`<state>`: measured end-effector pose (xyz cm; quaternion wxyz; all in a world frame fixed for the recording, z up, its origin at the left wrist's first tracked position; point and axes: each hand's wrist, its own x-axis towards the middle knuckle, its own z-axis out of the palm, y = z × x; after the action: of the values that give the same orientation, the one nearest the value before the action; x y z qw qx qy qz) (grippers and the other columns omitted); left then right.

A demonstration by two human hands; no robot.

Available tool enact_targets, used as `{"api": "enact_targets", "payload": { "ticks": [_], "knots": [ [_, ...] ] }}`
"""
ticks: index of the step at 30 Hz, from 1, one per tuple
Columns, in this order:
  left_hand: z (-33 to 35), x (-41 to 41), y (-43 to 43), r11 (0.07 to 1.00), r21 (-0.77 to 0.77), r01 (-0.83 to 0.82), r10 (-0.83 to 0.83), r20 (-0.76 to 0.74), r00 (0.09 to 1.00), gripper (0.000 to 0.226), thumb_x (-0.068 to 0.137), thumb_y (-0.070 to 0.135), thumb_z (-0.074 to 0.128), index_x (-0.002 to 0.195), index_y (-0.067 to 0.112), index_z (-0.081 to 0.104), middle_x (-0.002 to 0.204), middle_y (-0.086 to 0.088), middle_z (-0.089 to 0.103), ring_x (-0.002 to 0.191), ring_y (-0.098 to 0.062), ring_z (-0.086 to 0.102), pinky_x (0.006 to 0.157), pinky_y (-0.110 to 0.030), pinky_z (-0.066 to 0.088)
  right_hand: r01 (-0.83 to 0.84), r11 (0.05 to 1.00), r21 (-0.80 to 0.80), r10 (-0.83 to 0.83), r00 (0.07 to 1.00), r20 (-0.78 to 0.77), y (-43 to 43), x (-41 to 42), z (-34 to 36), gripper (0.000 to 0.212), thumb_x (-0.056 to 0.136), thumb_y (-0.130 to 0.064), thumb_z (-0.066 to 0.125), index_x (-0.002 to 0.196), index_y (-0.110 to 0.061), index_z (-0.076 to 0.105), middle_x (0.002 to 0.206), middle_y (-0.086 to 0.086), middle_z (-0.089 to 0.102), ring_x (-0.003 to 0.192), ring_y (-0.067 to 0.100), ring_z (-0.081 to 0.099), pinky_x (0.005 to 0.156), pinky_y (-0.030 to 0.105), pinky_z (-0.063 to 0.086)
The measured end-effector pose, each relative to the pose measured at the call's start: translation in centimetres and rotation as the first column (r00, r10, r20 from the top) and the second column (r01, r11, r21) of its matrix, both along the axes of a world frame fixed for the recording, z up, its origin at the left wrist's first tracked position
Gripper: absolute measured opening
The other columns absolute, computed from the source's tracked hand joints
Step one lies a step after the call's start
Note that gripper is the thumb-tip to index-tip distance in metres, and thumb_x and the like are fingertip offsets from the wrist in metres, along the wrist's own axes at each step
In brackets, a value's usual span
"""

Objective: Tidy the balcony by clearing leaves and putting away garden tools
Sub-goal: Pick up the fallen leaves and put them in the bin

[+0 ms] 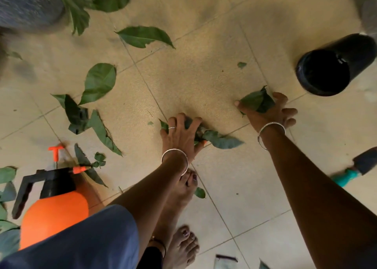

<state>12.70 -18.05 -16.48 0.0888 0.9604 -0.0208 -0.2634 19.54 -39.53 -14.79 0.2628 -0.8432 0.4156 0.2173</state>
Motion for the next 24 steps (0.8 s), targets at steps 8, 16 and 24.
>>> {"api": "enact_targets", "payload": {
  "ticks": [8, 16, 24],
  "knots": [
    [-0.3, -0.1, -0.5, 0.996, -0.088, 0.023, -0.026, -0.035, 0.999, 0.053, 0.083, 0.028, 0.069, 0.13, 0.029, 0.045, 0.131, -0.008, 0.036, 0.119, -0.031, 0.035, 0.096, -0.048, 0.042, 0.102, 0.991, 0.087, -0.113, 0.985, 0.131, 0.6, 0.9, -1.4, 0.074, 0.074, -0.03, 0.082, 0.131, -0.022, 0.036, 0.133, 0.016, 0.046, 0.119, 0.04, 0.05, 0.096, 0.052, 0.05],
    [-0.5, 1.1, 2.7, 0.941, -0.327, -0.088, 0.111, 0.053, 0.992, 0.026, 0.078, -0.001, 0.066, 0.1, 0.011, 0.06, 0.099, -0.007, 0.054, 0.092, -0.028, 0.05, 0.075, -0.034, 0.045, -0.063, 0.988, 0.143, 0.032, 0.978, 0.207, 0.6, -3.3, 0.4, 0.007, 0.092, -0.005, 0.055, 0.098, -0.006, 0.058, 0.088, 0.005, 0.062, 0.083, 0.024, 0.063, 0.077, 0.036, 0.055],
    [1.2, 1.2, 5.8, 0.82, -0.499, -0.279, 0.347, 0.046, 0.937, 0.016, 0.074, 0.002, 0.051, 0.083, 0.012, 0.061, 0.081, -0.003, 0.062, 0.076, -0.021, 0.056, 0.071, -0.033, 0.048, -0.252, 0.956, 0.147, 0.211, 0.945, 0.25, 3.1, -11.5, 1.2, 0.021, 0.095, -0.014, 0.052, 0.115, -0.012, 0.05, 0.081, 0.013, 0.066, 0.073, 0.035, 0.065, 0.055, 0.025, 0.047]
  ]
}}
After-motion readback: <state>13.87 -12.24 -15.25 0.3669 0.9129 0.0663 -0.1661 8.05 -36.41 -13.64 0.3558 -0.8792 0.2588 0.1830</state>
